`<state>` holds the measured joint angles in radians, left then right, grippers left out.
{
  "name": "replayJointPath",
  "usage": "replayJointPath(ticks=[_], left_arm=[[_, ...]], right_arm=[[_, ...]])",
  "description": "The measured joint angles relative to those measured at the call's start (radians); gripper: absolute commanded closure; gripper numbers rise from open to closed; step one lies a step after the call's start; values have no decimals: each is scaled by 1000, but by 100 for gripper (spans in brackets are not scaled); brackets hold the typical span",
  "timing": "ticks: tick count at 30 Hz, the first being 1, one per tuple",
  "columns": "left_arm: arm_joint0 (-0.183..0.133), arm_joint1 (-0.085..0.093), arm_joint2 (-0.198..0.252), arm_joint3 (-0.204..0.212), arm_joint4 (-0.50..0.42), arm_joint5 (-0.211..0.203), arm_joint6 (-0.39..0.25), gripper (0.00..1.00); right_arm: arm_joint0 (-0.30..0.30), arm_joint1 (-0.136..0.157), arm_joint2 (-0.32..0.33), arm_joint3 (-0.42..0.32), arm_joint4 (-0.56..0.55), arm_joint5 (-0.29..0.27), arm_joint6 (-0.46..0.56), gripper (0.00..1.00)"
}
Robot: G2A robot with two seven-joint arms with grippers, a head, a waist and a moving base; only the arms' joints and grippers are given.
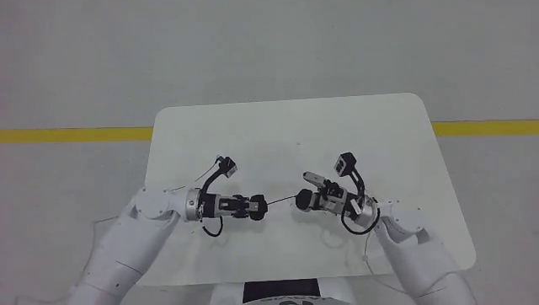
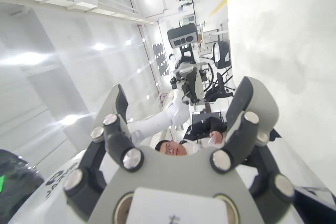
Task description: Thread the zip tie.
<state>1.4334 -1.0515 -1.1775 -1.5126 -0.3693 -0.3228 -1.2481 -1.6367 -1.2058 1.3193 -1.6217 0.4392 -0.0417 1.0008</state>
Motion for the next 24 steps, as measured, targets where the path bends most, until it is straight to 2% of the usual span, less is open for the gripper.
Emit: replayJointPath(ticks=[4,10,13,18,24], left_arm=[[-3,9,-12,9,22,-17,-8,100],[-3,9,-12,8,23,-17,-7,100],[0,9,1,4,22,-10,12,100],[-9,15,17,5,35,-17,-15,100],[-10,15,18,4,39,-17,-15,100]], right_arm=[[10,4,2,8,-17,0,31,0],[9,4,1,8,-18,0,26,0],[10,4,-11,10,-29,1,-7,0],[13,6,-26,17,-34,-12,9,0],[13,6,-26,16,-34,-12,6,0]])
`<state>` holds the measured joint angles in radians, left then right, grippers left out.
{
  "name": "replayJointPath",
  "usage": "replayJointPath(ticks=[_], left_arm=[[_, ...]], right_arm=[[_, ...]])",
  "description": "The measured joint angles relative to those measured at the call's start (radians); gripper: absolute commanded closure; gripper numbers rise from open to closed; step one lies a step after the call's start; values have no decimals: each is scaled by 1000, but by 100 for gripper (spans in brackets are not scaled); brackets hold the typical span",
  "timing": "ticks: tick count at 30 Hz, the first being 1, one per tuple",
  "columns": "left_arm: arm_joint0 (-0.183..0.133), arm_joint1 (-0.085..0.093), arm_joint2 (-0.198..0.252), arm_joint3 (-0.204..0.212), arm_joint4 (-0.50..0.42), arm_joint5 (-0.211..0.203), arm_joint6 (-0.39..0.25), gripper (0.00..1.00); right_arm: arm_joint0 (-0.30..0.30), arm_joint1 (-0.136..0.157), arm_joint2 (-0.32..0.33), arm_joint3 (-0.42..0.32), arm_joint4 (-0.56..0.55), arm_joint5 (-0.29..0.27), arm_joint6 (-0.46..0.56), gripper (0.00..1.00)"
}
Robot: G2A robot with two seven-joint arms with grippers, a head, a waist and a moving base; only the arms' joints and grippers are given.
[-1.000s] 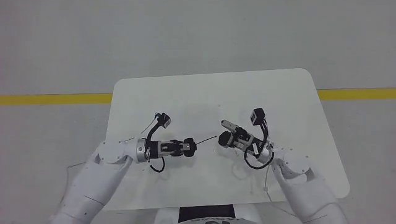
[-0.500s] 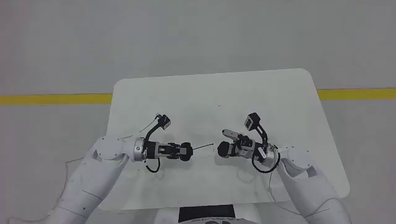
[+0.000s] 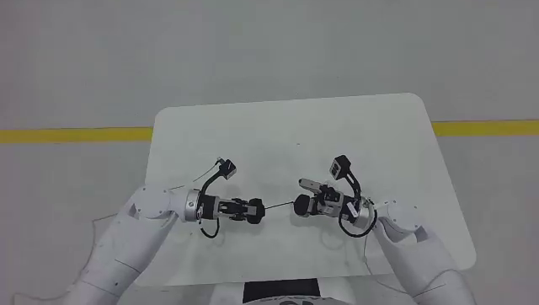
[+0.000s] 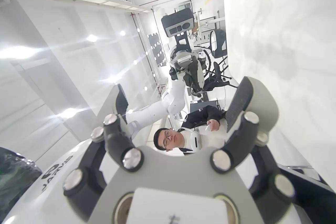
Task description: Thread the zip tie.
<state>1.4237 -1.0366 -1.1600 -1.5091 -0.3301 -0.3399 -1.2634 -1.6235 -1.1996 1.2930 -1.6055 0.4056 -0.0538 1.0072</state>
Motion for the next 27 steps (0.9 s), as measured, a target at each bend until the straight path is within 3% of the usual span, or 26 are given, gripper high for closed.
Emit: replayJointPath(ticks=[4,10,18,21,27], left_arm=[[6,1,13,-7,9,4,33,100],[11,8,14,-9,-19,0,35,100],[13,9,11,-20,-26,0,35,100],[16,9,19,-24,-26,6,64,100],[16,15,23,-20,-59,0,55,100]], right_arm=[[0,2,-4,-4,21,-20,-2,0],[-2,7,-7,5,63,-61,46,0],[-3,7,-9,3,60,-67,38,0],[-8,9,-11,-4,54,-82,17,0],[-9,15,-7,1,68,-116,44,0]])
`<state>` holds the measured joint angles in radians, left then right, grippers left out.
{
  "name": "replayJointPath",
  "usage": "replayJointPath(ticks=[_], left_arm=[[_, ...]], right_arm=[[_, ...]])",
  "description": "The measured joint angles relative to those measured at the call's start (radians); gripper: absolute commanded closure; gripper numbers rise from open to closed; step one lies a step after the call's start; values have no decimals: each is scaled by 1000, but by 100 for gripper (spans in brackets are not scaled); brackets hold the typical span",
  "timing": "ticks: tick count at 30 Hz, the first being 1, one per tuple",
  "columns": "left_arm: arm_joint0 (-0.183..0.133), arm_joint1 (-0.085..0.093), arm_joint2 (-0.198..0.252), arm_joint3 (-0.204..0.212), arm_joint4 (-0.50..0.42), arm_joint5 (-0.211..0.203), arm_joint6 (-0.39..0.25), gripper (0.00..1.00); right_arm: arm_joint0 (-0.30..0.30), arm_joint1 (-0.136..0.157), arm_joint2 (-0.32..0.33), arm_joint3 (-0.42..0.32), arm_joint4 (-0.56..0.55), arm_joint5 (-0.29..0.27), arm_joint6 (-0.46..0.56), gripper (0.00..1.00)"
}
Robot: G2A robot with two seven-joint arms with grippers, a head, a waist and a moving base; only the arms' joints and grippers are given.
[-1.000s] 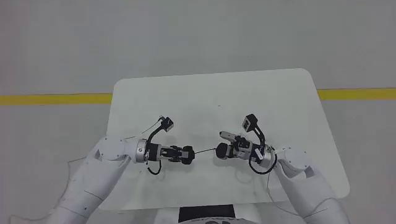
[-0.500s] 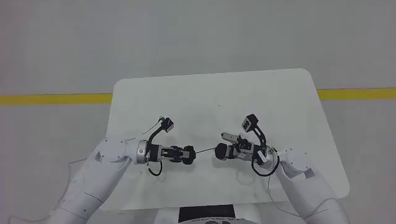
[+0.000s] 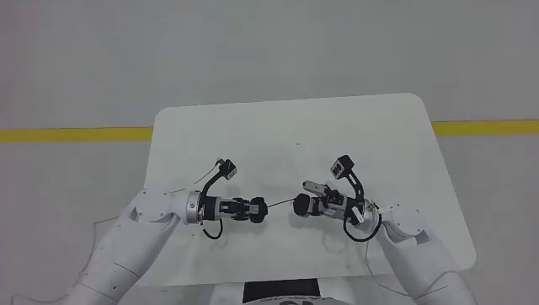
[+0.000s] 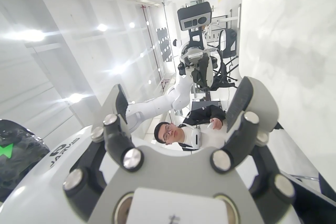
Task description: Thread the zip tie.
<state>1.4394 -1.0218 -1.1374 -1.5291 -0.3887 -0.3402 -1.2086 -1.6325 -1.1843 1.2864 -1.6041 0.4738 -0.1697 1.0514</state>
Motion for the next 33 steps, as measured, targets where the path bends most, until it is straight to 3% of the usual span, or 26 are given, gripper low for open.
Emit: replayJointPath(ticks=[1,3,6,17,33], left_arm=[[0,1,1,0,-4,0,-1,100],[-1,2,3,-1,-16,0,-6,100],[-4,3,5,-2,-39,0,-22,100],[-9,8,10,-3,-38,0,-38,100],[-13,11,14,7,-59,0,-38,100]], right_arm=[[1,1,-1,2,1,-5,4,9],[4,2,-2,7,3,-13,9,43],[6,5,-4,11,4,-24,10,53],[7,15,-6,8,2,-41,18,60],[7,32,-13,3,-24,-38,53,62]])
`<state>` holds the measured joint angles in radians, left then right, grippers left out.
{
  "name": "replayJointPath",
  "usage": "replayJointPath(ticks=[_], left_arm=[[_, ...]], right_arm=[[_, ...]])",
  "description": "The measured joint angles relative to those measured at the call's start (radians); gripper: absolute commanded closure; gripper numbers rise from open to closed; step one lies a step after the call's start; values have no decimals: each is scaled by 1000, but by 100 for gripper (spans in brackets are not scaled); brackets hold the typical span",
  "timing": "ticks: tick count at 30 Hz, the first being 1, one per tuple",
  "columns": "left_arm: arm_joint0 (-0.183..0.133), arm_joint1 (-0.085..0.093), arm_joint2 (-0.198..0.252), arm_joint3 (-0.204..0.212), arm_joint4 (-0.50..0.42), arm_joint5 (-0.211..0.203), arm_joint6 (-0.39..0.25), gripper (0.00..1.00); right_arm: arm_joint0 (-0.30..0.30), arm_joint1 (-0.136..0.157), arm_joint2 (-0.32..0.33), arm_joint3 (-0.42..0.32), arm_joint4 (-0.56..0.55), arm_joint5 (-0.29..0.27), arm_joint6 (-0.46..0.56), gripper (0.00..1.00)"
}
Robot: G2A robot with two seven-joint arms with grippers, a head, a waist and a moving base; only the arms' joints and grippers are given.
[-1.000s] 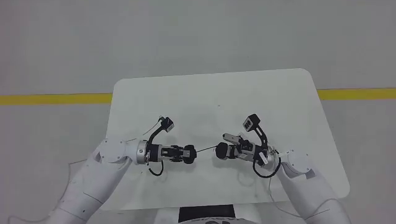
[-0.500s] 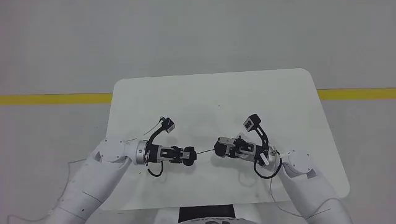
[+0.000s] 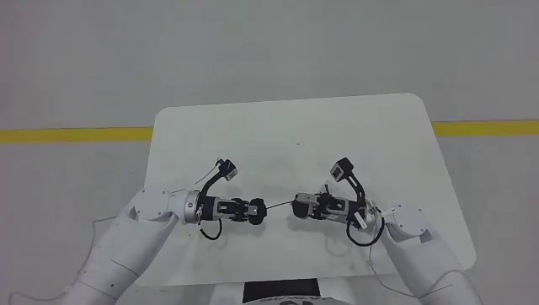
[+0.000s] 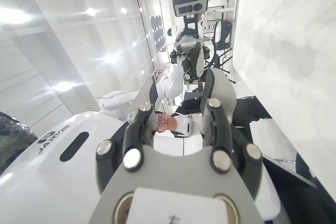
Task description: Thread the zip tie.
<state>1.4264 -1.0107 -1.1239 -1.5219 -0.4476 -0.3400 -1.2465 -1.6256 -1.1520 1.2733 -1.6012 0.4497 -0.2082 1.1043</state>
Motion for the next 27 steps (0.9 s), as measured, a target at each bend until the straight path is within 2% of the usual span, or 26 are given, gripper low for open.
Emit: replayJointPath(ticks=[27], left_arm=[[-10,3,16,12,-3,0,-5,100]], right_arm=[[6,20,-23,4,-10,-2,-27,76]])
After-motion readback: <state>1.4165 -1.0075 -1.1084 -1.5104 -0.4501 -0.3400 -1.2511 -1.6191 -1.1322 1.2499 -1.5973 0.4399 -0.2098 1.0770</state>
